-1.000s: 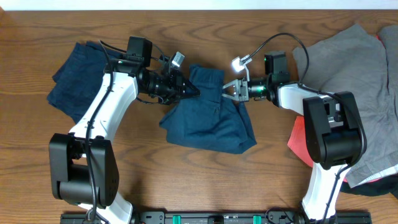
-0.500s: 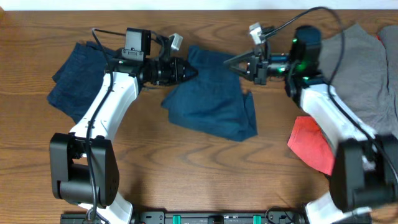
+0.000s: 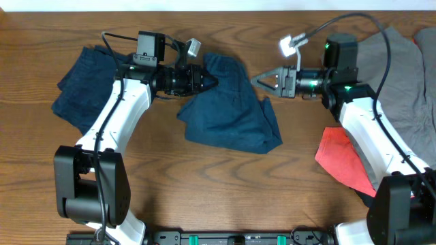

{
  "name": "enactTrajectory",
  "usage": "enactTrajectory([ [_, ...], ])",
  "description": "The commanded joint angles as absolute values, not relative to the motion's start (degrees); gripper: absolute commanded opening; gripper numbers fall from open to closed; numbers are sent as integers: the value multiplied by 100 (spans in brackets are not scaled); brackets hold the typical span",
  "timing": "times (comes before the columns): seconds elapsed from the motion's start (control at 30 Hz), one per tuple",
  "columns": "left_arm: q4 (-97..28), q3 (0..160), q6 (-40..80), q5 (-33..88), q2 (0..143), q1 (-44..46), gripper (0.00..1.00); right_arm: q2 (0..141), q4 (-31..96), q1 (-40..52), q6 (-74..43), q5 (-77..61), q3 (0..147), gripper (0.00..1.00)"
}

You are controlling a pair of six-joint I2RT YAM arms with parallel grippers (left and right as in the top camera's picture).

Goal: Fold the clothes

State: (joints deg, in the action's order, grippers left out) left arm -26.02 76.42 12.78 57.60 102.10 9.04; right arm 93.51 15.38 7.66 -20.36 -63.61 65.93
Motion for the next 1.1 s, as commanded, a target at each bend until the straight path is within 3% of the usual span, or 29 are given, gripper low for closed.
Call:
enactTrajectory([
  [0.0, -2731, 7765, 1068, 6254, 10103, 882, 6, 9376, 2423, 714, -1361, -3983, 6587, 28],
  [0.17, -2786, 7765, 987, 6866, 10103, 882, 6, 9378, 3712, 716, -1361, -2078, 6584, 30],
  [0.53, -2805, 7765, 985, 7011, 10103, 899, 6, 9819, 3795, 921, -1306, -1896, 6364, 44],
  [0.97, -2805, 7765, 987, 6987, 10103, 1118, 6, 11104, 2585, 1142, -1780, -2359, 6364, 43],
  [1.03, -2805, 7765, 985, 6984, 10103, 1164, 6, 11159, 2449, 1188, -1778, -2335, 6364, 39],
  [1.07, -2803, 7765, 985, 6984, 10103, 1188, 6, 11179, 2377, 1210, -1778, -2311, 6364, 33],
])
